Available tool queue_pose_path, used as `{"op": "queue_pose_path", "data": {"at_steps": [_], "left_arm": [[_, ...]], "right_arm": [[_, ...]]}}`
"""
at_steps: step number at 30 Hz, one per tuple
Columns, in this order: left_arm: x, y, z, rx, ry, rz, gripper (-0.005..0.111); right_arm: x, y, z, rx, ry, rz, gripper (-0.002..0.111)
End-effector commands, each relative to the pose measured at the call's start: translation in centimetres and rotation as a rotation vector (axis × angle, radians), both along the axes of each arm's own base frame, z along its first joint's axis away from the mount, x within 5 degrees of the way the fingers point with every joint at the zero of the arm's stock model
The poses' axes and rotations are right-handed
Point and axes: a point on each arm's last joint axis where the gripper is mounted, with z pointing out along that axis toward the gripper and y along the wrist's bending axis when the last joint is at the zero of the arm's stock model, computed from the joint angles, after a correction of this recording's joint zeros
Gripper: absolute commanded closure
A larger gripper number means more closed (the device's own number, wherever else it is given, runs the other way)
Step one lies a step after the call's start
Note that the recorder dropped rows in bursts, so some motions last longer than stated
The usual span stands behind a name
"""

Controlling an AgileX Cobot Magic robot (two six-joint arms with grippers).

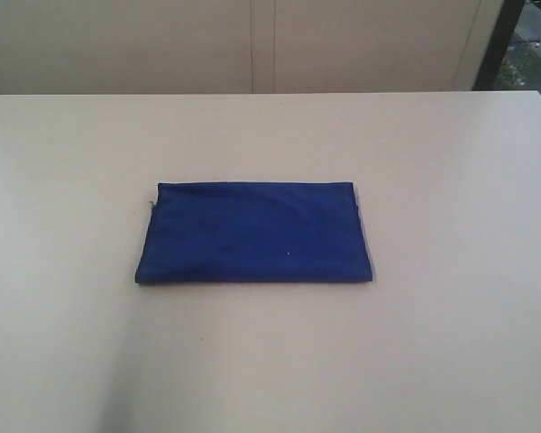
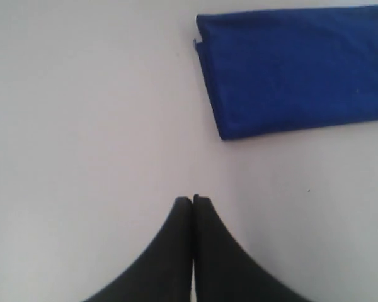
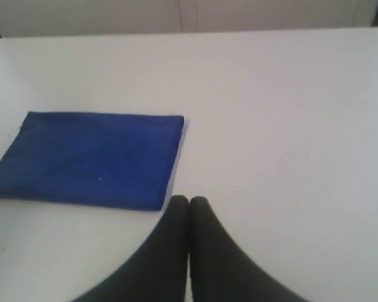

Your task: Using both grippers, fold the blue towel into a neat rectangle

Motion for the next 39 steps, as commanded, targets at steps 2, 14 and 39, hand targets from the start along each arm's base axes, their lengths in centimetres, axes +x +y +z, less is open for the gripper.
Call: {"op": "queue_pose_path", "data": {"at_steps": [2, 14, 39], "left_arm": [[-1.6, 0.5, 0.5, 0.002, -0.203, -0.037, 0.107], [-1.2, 0.5, -1.7, 0.053, -0.272, -0.066, 0.107], [-1.3, 0.5, -1.8, 0.059, -0.254, -0.070, 0.107]], "right_arm": [[-3.3, -0.8, -0.6, -0.047, -0.176, -0.026, 0.108], [-3.3, -1.5, -2.8, -0.167, -0.266, -0.059, 0.108], [-4.4, -1.7, -3.0, -0.162, -0.303, -0.093, 0.108]]}}
